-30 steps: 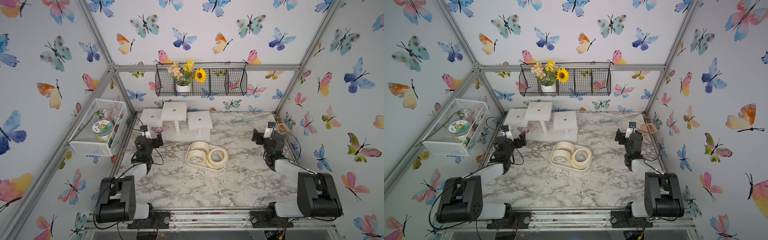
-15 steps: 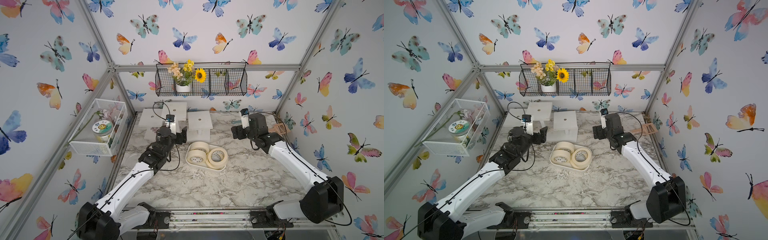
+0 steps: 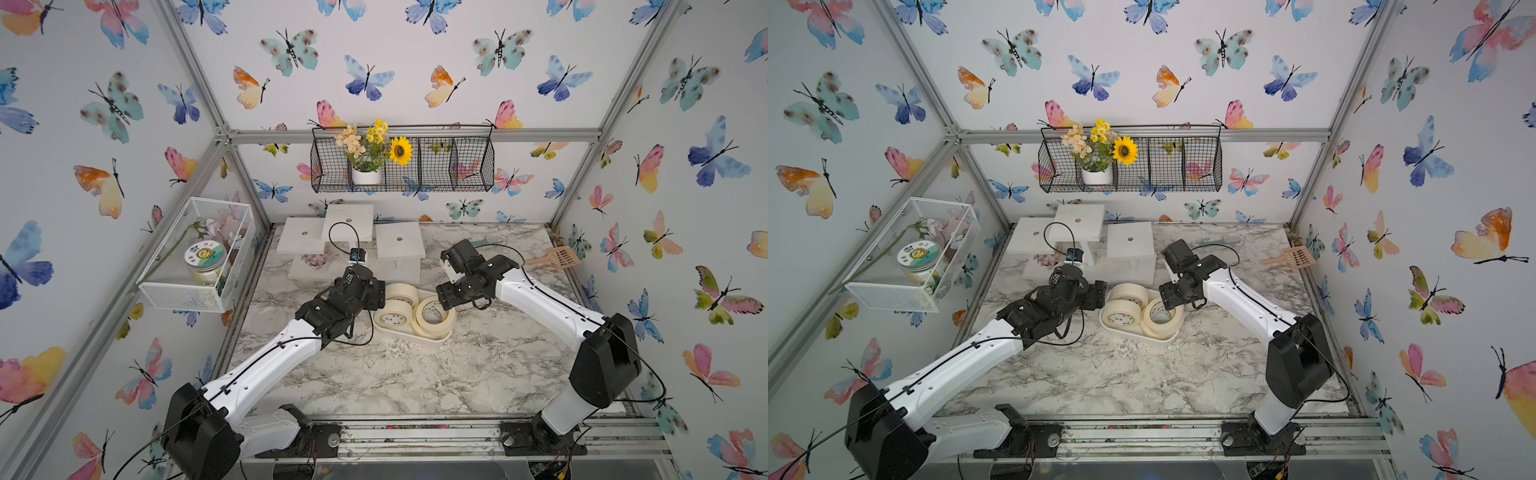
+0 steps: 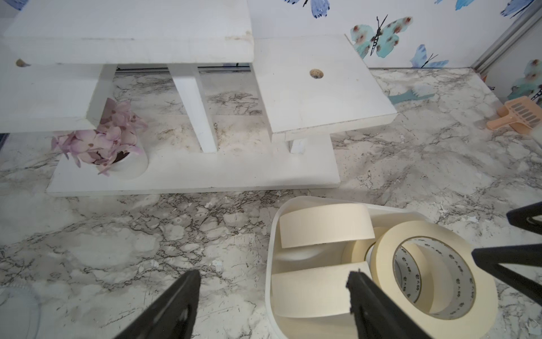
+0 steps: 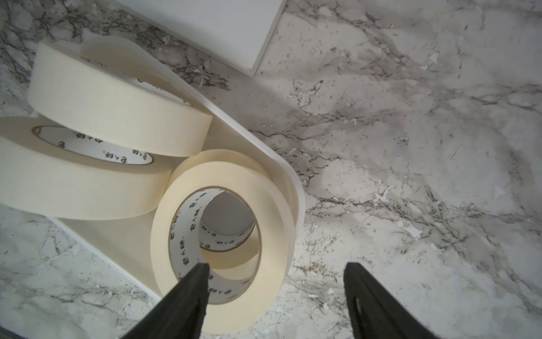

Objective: Take out the art tape in the storage box
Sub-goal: Pick up the art tape from the storage box.

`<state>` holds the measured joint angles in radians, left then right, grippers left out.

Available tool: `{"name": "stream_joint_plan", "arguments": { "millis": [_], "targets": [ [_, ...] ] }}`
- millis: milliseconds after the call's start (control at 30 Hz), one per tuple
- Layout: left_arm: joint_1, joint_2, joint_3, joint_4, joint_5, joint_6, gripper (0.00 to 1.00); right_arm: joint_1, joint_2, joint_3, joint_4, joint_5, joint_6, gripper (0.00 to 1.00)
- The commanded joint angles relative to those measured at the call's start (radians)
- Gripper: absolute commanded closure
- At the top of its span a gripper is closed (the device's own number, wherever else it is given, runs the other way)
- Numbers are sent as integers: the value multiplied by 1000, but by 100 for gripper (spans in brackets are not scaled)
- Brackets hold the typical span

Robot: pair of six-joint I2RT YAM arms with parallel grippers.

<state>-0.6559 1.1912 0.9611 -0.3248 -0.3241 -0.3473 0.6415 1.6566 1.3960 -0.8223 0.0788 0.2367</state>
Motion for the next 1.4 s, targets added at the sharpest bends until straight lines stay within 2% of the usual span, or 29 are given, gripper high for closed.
{"name": "stream_joint_plan", "arguments": {
  "millis": [0, 133, 333, 567, 800, 1000, 1233, 1367],
  "targets": [
    [1, -28, -31, -45, -77, -45, 16, -3, 9, -31, -44, -11, 28, 30],
    [2, -42, -46, -56, -120, -65, 16, -3, 72, -26, -46, 4, 32, 32],
    [2, -66, -51, -60, -127, -80, 16, -3, 143, -3, -21, 27, 21, 33],
    [5, -99, -63, -74, -151, -81, 16, -3, 171, 10, -43, 59, 26, 55],
    [12, -108, -77, -66, -158, -87, 16, -4, 151, 23, -71, 79, 33, 86],
    [12, -92, -79, -55, -151, -90, 16, -3, 124, 112, -136, 113, 23, 98],
    [12, -84, -88, -39, -140, -97, 16, -15, 68, 207, -179, 146, -8, 99],
    [12, -88, -90, -39, -129, -98, 16, -93, 65, 186, -164, 132, -29, 99]
  ]
}}
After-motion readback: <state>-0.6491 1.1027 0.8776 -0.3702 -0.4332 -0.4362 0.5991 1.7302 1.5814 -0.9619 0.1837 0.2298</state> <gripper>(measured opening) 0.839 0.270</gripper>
